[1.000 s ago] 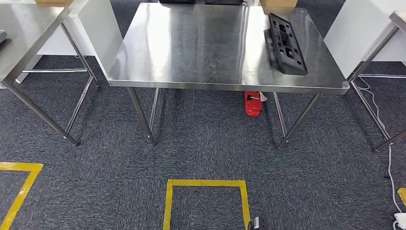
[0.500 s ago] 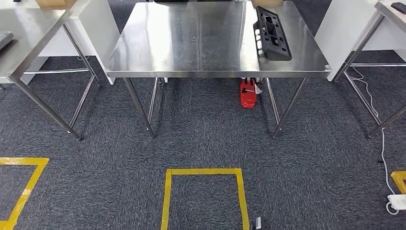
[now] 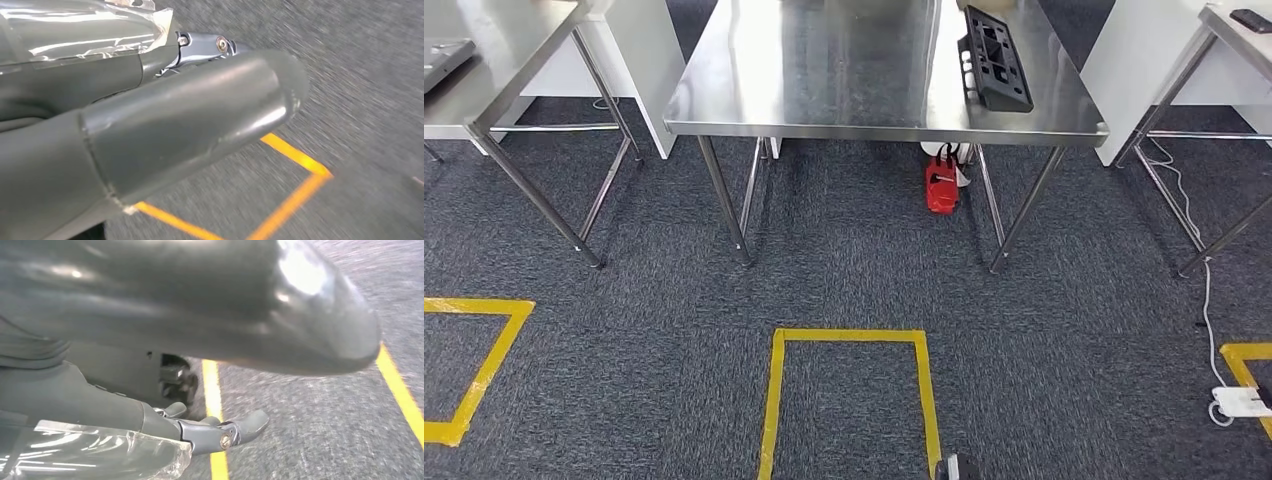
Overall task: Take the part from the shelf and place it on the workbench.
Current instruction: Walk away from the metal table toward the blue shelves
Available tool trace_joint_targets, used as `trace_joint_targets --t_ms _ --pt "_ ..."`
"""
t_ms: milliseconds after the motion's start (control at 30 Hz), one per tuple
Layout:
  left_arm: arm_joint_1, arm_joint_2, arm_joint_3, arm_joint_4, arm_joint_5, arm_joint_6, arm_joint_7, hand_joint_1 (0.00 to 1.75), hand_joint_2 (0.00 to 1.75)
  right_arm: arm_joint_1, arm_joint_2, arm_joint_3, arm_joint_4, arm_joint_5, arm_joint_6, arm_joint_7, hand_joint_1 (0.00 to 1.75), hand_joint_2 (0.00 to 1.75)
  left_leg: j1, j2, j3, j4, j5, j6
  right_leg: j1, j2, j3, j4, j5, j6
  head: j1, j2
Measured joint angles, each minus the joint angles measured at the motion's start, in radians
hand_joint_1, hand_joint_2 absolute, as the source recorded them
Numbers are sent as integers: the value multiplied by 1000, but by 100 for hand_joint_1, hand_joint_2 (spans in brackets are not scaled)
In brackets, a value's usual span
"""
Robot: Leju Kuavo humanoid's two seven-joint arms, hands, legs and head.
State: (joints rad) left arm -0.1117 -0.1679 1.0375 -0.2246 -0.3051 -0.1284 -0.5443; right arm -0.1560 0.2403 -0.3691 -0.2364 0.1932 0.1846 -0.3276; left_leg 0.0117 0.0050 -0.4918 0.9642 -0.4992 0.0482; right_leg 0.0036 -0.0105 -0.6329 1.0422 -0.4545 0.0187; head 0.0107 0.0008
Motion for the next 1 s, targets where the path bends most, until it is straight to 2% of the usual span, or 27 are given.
trace_joint_targets --t_ms 67,100,133,167,200,233,267,300,333,367,433,467,500,533,567,600,633,667,700,733,767,800,833,867,933,967,1000 --pt "-11 -2 0 0 0 -44 0 0 0 1 -3 14 0 8 0 -4 0 0 0 4 -34 -1 28 7 -6 4 -29 111 -98 -8 5 0" --pt "-15 -5 0 0 0 -72 6 0 0 0 -5 19 0 14 -4 -4 0 0 0 6 -52 0 44 6 -9 4 -37 171 -126 -4 7 0" --pt "-19 -10 0 0 1 -100 14 0 0 -2 -6 26 0 29 -19 2 0 0 0 8 -72 1 59 4 -12 5 -36 217 -130 7 7 0" --pt "-23 -16 0 0 2 -120 23 0 0 -3 -7 35 0 50 -44 11 0 0 0 10 -92 3 75 1 -15 5 -22 238 -110 22 7 0" --pt "-25 -23 0 0 3 -130 31 0 0 -6 -7 49 0 74 -74 23 0 0 1 11 -112 6 90 -3 -18 5 5 228 -79 37 7 0" --pt "-26 -30 0 0 4 -135 37 0 0 -9 -7 64 0 93 -98 35 0 0 1 12 -132 12 105 -8 -22 5 52 182 -56 48 7 0" --pt "-26 -34 -1 1 5 -140 43 0 0 -13 -7 78 0 104 -112 43 0 0 1 13 -150 19 117 -14 -23 6 113 105 -54 51 7 0" --pt "-26 -37 -1 1 7 -149 48 0 0 -17 -5 89 0 112 -118 49 0 0 0 13 -164 25 129 -20 -22 9 167 23 -70 46 6 0" --pt "-26 -38 0 1 14 -163 56 0 0 -22 -4 99 0 123 -122 56 0 0 -1 13 -172 28 141 -26 -19 11 205 -41 -92 37 5 0" --pt "-26 -38 1 1 24 -182 65 0 0 -25 -2 110 0 142 -129 66 0 0 -2 14 -176 28 152 -31 -14 12 223 -78 -110 27 4 0" --pt "-22 -34 10 2 48 -219 83 0 0 -28 1 140 1 185 -142 89 0 0 2 12 -182 27 163 -40 -16 9 209 -81 -104 7 1 0" --pt "-19 -31 15 3 57 -230 89 0 0 -30 2 155 2 202 -145 98 0 0 5 10 -189 39 141 -45 -18 6 199 -78 -94 -7 1 0" --pt "-15 -29 20 3 62 -235 91 0 0 -33 3 169 2 216 -146 105 0 0 8 7 -198 68 98 -49 -21 4 187 -77 -81 -20 -1 0" --pt "-13 -27 23 3 65 -237 91 0 0 -38 5 183 3 231 -149 110 0 0 9 4 -209 115 39 -52 -21 2 174 -76 -68 -30 -3 0" --pt "-11 -26 26 4 66 -237 92 0 0 -42 6 196 3 246 -154 115 0 0 9 1 -220 179 -19 -55 -17 1 160 -76 -54 -36 -4 0" --pt "-10 -25 29 4 67 -237 92 0 0 -47 7 211 3 259 -159 118 0 0 9 -1 -229 246 -59 -56 -14 1 145 -74 -41 -39 -6 0" --pt "-10 -24 31 4 68 -237 92 0 0 -50 8 223 3 267 -164 121 0 0 9 -2 -232 302 -71 -57 -12 -1 129 -72 -27 -39 -8 0" --pt "-10 -23 33 4 68 -237 92 0 0 -53 8 232 3 271 -166 122 0 0 9 -3 -222 332 -60 -56 -10 -1 112 -68 -15 -37 -8 0" --pt "-10 -23 35 4 68 -237 92 0 0 -55 8 240 3 274 -168 123 0 0 9 -3 -194 327 -35 -55 -9 -2 94 -63 -4 -34 -8 0" --pt "-11 -23 36 4 69 -237 92 0 0 -56 8 246 3 278 -172 125 0 0 10 -3 -152 288 -10 -52 -9 -2 78 -58 5 -31 -8 0" --pt "-12 -23 37 4 70 -237 91 0 0 -57 8 252 3 278 -177 126 0 0 9 -4 -90 216 -3 -49 -8 -1 63 -52 13 -27 -9 0" --pt "-13 -23 37 4 70 -237 90 0 0 -58 9 256 3 274 -182 124 0 0 8 -6 -32 137 -10 -45 -6 -2 53 -47 20 -21 -9 0" --pt "-15 -23 38 4 70 -235 88 0 0 -59 10 259 3 264 -186 120 0 0 5 -8 10 75 -24 -41 -5 -3 46 -43 29 -15 -8 0" --pt "-16 -23 38 4 68 -231 85 0 0 -60 11 259 3 251 -188 112 0 0 1 -9 36 33 -37 -36 -4 -4 41 -42 38 -8 -8 0" --pt "-16 -24 38 4 58 -208 72 0 0 -60 12 257 3 227 -202 99 0 0 -3 -6 26 17 -29 -24 -5 -5 32 -41 53 6 -8 0" --pt "-18 -25 37 5 49 -186 62 0 0 -58 13 252 3 213 -214 95 0 0 -4 -4 14 15 -17 -15 -5 -3 23 -31 44 8 -8 0" --pt "-20 -26 36 5 36 -159 48 0 0 -56 14 245 3 191 -225 87 0 0 -3 -1 -1 13 -2 -5 -5 0 8 -6 16 6 -6 0"
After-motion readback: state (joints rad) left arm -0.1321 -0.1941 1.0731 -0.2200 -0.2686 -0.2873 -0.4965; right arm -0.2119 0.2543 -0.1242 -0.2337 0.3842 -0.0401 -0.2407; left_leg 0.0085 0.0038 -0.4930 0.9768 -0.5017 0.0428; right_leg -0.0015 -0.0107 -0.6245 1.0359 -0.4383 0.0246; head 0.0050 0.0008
